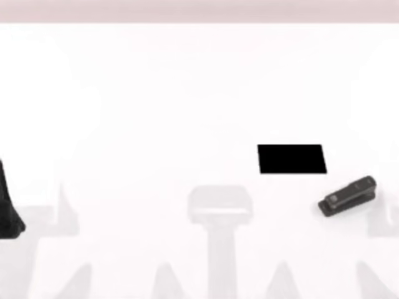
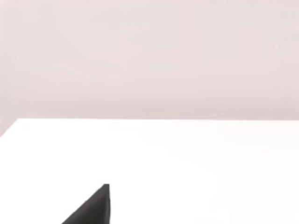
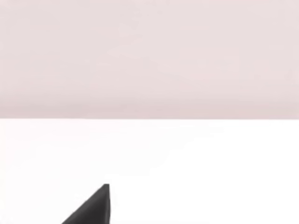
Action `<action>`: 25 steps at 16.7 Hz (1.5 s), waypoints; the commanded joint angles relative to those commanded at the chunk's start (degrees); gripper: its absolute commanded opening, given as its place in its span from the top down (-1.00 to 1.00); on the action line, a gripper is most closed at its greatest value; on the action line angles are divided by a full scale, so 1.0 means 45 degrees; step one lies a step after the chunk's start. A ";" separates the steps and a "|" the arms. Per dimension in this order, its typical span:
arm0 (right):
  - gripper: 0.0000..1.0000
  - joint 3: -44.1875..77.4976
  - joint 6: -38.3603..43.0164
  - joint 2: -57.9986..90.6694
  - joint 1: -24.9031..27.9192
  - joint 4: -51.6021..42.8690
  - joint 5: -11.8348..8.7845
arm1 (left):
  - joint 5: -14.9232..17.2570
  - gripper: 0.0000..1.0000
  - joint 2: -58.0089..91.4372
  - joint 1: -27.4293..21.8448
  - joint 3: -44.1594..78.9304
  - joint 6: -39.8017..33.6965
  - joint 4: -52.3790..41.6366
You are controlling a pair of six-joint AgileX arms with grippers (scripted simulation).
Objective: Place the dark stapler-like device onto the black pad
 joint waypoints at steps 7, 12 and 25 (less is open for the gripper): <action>-1.00 0.1906 -0.1954 0.1998 0.0434 -0.1539 -0.0033 | 0.0000 -1.00 0.0000 0.0000 0.0000 0.0000 0.0000; -1.00 0.6054 -0.6730 0.7272 0.1263 -0.4872 0.0000 | 0.0000 -1.00 0.0000 0.0000 0.0000 0.0000 0.0000; -1.00 1.6770 -1.9241 2.1532 0.3588 -1.3914 0.0015 | 0.0000 -1.00 0.0000 0.0000 0.0000 0.0000 0.0000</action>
